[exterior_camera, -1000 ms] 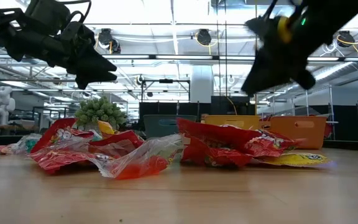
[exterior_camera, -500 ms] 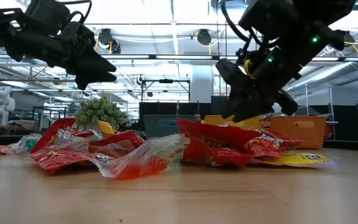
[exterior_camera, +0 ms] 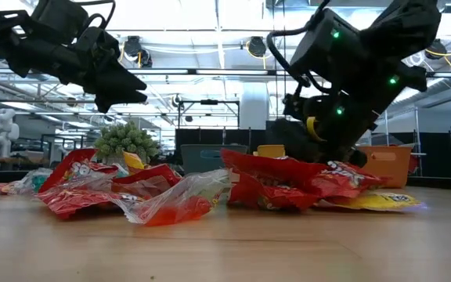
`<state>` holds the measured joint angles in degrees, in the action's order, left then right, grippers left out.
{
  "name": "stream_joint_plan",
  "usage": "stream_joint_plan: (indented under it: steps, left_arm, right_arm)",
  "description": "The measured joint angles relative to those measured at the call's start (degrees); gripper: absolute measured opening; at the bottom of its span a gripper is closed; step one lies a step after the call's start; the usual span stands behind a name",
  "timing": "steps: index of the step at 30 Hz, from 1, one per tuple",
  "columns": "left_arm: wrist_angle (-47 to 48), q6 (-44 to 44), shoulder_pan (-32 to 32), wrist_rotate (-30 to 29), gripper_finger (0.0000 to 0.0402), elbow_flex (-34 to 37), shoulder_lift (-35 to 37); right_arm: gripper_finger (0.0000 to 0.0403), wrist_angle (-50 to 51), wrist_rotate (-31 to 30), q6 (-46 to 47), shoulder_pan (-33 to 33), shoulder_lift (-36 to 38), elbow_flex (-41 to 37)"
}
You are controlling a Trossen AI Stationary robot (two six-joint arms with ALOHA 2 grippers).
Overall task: Sort candy
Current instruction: Put the orange gummy into the blue bin
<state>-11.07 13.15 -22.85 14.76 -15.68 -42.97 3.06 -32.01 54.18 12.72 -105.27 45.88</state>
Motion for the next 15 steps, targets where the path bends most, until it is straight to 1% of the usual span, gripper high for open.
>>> stream_joint_plan:
  steps: [2,4,6,7,8,10,13,15]
  left_arm:
    - [0.0,0.0,0.0,0.0,0.0181,0.0,0.0]
    - [0.0,0.0,0.0,0.0,0.0181,0.0,0.0]
    - [0.3,0.0,0.0,0.0,0.0181,0.0,0.0]
    - [0.3,0.0,0.0,0.0,0.0181,0.0,0.0]
    - [0.3,0.0,0.0,0.0,0.0181,0.0,0.0]
    - [0.7,0.0,0.0,0.0,0.0181,0.0,0.0]
    - [1.0,0.0,0.0,0.0,0.0181,0.0,0.0]
    - [1.0,0.0,0.0,0.0,0.0181,0.0,0.0]
  right_arm:
    - [0.0168,0.2,0.8,0.0,0.8,-0.9,0.7]
    - [0.0107,1.0,0.8,-0.2,1.9,-0.5,1.7]
    - [0.0041,2.8,2.2,-1.5,2.6,0.9,2.9]
    - [0.0024,4.3,3.1,-3.0,2.7,2.1,3.5]
    - [0.0019,6.4,3.7,-4.5,2.8,3.3,4.3]
    - [0.0023,12.7,3.4,-6.6,2.6,5.9,7.0]
    - [0.0026,24.0,-0.3,-9.3,1.7,9.6,13.2]
    - [0.002,28.8,-3.0,-12.8,0.9,11.2,17.8]
